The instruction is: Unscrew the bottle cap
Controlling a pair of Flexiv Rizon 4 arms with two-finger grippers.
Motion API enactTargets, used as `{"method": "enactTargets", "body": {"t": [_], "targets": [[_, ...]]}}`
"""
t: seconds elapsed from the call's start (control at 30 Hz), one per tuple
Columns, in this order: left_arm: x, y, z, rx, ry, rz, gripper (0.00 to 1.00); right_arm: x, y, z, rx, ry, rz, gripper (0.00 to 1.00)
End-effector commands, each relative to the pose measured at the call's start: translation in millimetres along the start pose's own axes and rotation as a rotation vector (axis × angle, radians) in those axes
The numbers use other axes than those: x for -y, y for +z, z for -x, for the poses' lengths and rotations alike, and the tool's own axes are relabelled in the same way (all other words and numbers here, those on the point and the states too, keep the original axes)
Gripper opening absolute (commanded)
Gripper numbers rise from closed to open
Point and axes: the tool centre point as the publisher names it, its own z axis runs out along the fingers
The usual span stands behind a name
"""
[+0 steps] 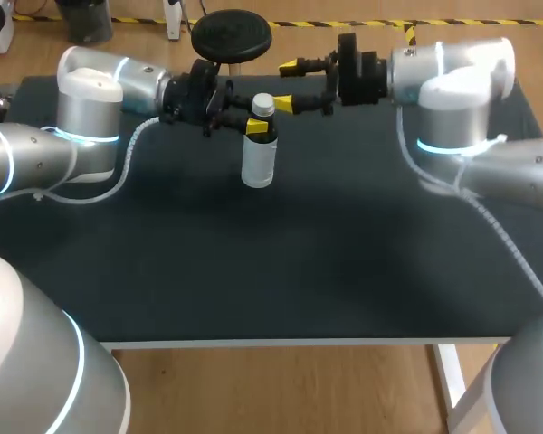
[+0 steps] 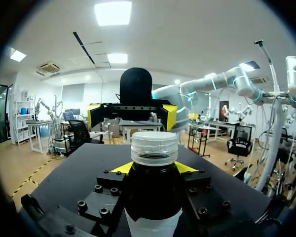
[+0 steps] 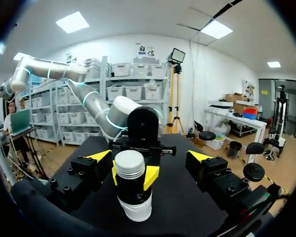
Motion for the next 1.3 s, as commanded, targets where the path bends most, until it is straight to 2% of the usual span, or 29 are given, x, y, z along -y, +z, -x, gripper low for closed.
{"method": "enactTargets", "body": {"t": [0.03, 0.57, 1.13, 1.23, 1.3], "targets": [[-0.7, -0.5, 2.0, -0.006, -0.001, -0.002, 0.00, 3.5, 5.1, -6.5, 0.342, 0.003, 0.007, 1.00], [-0.7, -0.5, 2.0, -0.006, -0.001, -0.002, 0.00, 4.3, 20.3, -8.9, 0.281, 0.015, 0.014, 1.00], [-0.7, -0.5, 2.0, -0.006, -0.001, -0.002, 0.00, 6.8, 25.2, -7.3, 0.243, 0.035, 0.031, 1.00], [-0.7, -0.5, 2.0, -0.006, -0.001, -0.002, 0.00, 6.8, 25.9, -7.4, 0.234, 0.034, 0.035, 0.58], [-0.7, -0.5, 2.0, -0.006, -0.001, -0.002, 0.00, 6.6, 26.1, -7.4, 0.228, 0.032, 0.035, 0.42]]}}
